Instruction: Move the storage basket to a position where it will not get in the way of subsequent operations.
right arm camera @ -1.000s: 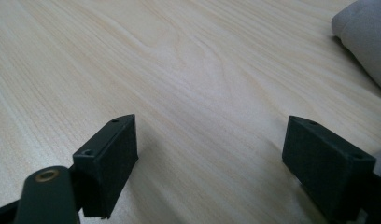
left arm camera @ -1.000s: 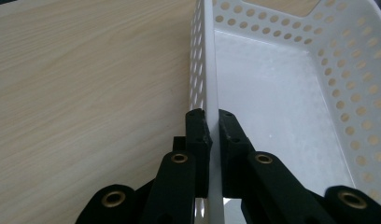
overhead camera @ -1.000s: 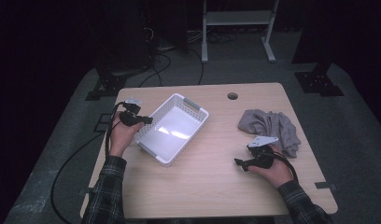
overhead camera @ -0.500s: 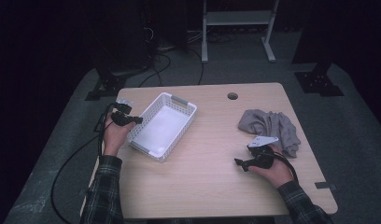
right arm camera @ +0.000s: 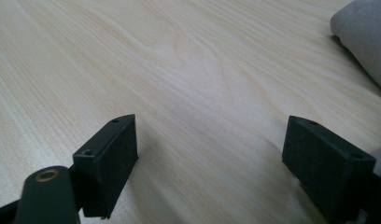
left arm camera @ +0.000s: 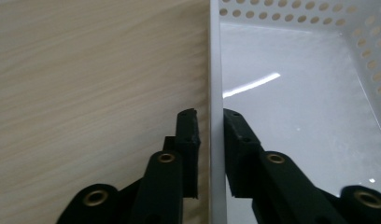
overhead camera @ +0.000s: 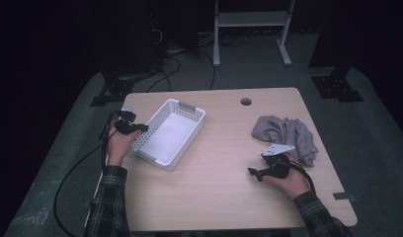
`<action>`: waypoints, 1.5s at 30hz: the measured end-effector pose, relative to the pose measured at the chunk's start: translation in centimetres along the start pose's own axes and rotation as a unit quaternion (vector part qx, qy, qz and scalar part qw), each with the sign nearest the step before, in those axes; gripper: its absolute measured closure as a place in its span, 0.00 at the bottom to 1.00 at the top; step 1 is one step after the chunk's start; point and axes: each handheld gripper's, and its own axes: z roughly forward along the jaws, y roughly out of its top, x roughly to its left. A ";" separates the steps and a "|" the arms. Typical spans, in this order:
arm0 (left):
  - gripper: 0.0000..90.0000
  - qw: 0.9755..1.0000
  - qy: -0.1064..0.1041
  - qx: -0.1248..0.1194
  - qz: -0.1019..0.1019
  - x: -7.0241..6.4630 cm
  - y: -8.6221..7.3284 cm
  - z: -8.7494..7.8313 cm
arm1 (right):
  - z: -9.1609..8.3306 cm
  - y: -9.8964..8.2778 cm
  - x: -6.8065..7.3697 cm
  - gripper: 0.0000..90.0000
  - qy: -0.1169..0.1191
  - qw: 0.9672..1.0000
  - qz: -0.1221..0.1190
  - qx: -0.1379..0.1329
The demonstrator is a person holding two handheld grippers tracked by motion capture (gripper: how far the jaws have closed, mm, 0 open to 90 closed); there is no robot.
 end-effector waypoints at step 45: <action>0.63 0.993 -0.102 -0.047 0.040 -10.4 -1.6 -4.9 | 0.0 0.0 0.0 0.18 -0.005 1.000 0.003 0.001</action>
